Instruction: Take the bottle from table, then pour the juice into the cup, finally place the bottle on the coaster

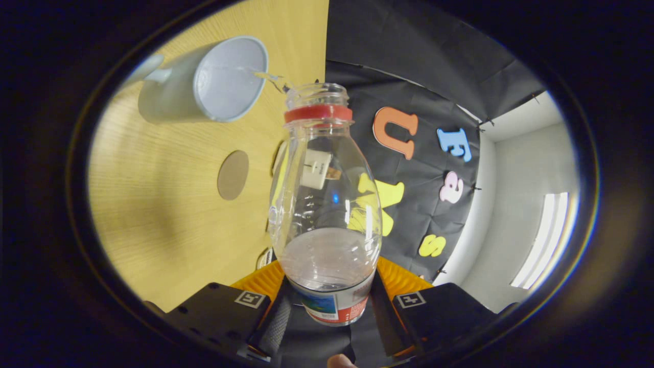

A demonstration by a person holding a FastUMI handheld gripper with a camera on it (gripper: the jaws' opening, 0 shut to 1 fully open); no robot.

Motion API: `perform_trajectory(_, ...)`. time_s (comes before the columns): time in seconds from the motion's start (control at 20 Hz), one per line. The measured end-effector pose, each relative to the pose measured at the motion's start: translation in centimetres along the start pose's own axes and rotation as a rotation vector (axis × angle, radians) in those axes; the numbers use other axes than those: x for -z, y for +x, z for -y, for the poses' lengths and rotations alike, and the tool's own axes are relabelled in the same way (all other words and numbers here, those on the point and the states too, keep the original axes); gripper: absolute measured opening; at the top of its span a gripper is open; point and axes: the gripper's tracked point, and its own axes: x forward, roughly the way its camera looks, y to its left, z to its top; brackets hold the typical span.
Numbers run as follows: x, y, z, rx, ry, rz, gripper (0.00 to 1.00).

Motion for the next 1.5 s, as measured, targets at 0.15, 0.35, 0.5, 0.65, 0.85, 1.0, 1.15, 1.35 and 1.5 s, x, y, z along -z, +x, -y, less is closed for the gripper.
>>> perform_trajectory(0.15, -0.2, 0.2, 0.2, 0.004, -0.010, 0.006, 0.78)
perform_trajectory(0.35, -0.3, 0.2, 0.3, 0.006, -0.023, 0.007, 0.78)
perform_trajectory(0.5, -0.4, 0.3, 0.7, 0.011, -0.033, 0.010, 0.78)
perform_trajectory(0.65, -0.5, 0.2, 0.6, 0.015, -0.045, 0.013, 0.78)
perform_trajectory(0.85, -0.7, 0.4, 0.7, 0.016, -0.065, 0.020, 0.78)
perform_trajectory(1.0, -0.7, 0.4, 0.8, 0.018, -0.085, 0.023, 0.78)
perform_trajectory(1.15, -0.7, 0.4, 1.1, 0.025, -0.092, 0.024, 0.78)
perform_trajectory(1.35, -0.8, 0.4, 1.4, 0.030, -0.105, 0.027, 0.78)
perform_trajectory(1.5, -0.9, 0.5, 1.7, 0.034, -0.116, 0.027, 0.78)
